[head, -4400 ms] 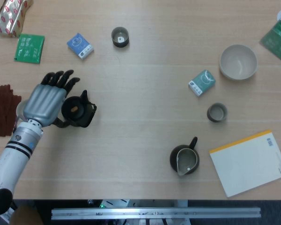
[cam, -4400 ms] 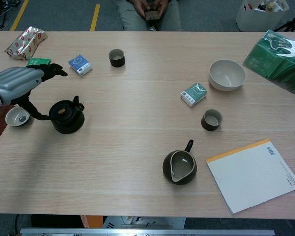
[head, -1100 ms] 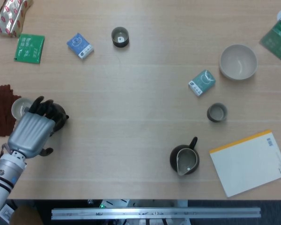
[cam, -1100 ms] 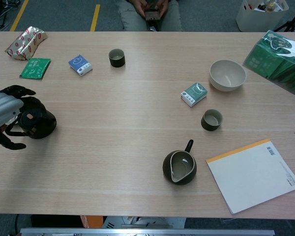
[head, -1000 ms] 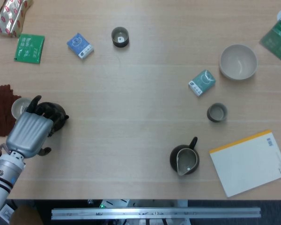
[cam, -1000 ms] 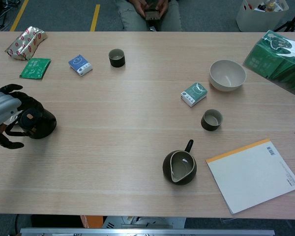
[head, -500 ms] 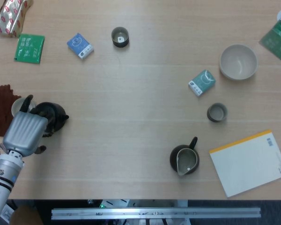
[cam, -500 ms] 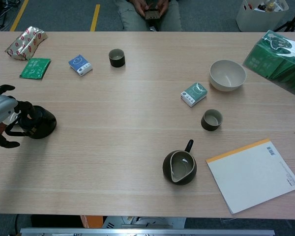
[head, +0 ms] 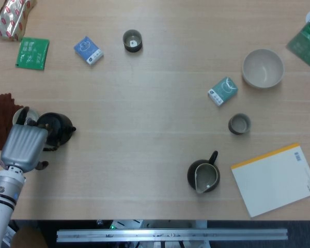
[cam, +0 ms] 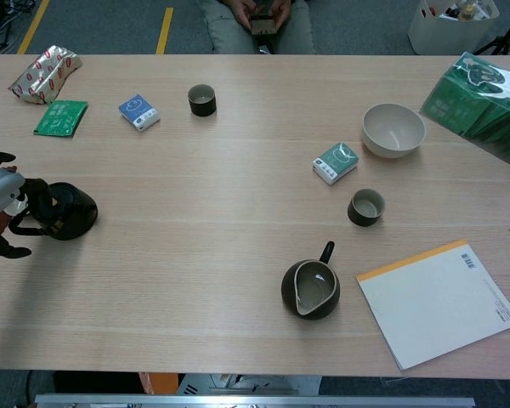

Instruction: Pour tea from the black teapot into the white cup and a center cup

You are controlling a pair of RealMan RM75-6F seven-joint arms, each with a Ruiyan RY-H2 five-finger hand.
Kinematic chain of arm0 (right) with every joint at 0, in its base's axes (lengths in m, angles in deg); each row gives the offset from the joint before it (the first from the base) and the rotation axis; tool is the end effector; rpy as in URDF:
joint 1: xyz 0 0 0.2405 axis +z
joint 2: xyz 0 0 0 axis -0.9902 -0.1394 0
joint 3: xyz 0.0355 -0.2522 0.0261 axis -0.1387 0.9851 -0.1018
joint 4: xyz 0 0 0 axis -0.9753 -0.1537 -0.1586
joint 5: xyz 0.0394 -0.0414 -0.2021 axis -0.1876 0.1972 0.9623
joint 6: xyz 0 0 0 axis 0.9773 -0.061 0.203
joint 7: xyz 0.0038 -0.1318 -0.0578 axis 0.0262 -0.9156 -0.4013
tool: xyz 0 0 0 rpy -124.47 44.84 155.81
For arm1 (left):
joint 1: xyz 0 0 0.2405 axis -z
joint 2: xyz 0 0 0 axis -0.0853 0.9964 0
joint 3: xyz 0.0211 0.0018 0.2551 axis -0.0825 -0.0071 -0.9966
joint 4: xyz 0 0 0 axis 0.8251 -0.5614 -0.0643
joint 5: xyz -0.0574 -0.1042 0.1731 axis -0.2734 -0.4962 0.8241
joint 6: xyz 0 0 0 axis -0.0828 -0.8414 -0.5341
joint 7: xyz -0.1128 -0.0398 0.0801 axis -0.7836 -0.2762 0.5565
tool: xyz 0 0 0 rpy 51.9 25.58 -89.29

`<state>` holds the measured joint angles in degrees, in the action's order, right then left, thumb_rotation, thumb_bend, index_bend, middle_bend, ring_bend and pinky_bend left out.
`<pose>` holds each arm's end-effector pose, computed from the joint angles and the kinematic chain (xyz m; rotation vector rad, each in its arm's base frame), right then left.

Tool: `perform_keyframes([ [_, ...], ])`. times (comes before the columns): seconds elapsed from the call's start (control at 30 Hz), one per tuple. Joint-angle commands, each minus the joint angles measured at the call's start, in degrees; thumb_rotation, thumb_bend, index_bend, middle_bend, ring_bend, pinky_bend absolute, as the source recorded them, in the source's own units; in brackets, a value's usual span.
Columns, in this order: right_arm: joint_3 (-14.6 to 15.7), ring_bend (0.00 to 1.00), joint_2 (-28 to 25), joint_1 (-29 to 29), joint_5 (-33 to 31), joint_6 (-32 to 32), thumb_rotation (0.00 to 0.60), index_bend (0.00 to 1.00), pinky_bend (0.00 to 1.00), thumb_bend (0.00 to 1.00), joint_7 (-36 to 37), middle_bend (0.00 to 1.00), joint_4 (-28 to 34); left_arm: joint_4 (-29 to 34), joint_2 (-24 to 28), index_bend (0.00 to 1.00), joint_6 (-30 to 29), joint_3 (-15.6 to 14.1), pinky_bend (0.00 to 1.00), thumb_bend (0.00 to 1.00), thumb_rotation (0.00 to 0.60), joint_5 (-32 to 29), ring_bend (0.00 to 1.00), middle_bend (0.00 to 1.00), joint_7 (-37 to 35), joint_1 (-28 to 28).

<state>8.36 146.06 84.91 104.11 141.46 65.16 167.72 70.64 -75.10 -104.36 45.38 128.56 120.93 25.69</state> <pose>-0.3343 -0.1640 0.1777 1.4324 -0.9431 0.9514 -0.2562 0.1981 0.0555 -1.8167 -0.9310 -0.4188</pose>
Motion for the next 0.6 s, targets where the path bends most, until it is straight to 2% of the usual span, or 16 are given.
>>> perform_keyframes([
  [0.03, -0.1, 0.29, -0.1, 0.1, 0.13, 0.16, 0.6, 0.45, 0.37, 0.0, 0.13, 0.39, 0.08, 0.08, -0.03, 0.37, 0.07, -0.01, 0.05, 0.08, 0.6, -0.25, 0.34, 0.44, -0.06, -0.08],
  [0.33, -1.6, 0.29, -2.12, 0.98, 0.05, 1.16, 0.6, 0.45, 0.37, 0.0, 0.11, 0.39, 1.5, 0.24, 0.0, 0.37, 0.05, -0.3, 0.05, 0.08, 0.6, -0.73, 0.34, 0.44, -0.63, -0.57],
  [0.6, -1.72, 0.29, -3.0, 1.22, -0.14, 1.01, 0.6, 0.45, 0.37, 0.0, 0.17, 0.39, 2.34, -0.95, -0.9, 0.37, 0.22, -0.35, 0.05, 0.08, 0.6, -1.07, 0.34, 0.43, -0.63, -0.75],
])
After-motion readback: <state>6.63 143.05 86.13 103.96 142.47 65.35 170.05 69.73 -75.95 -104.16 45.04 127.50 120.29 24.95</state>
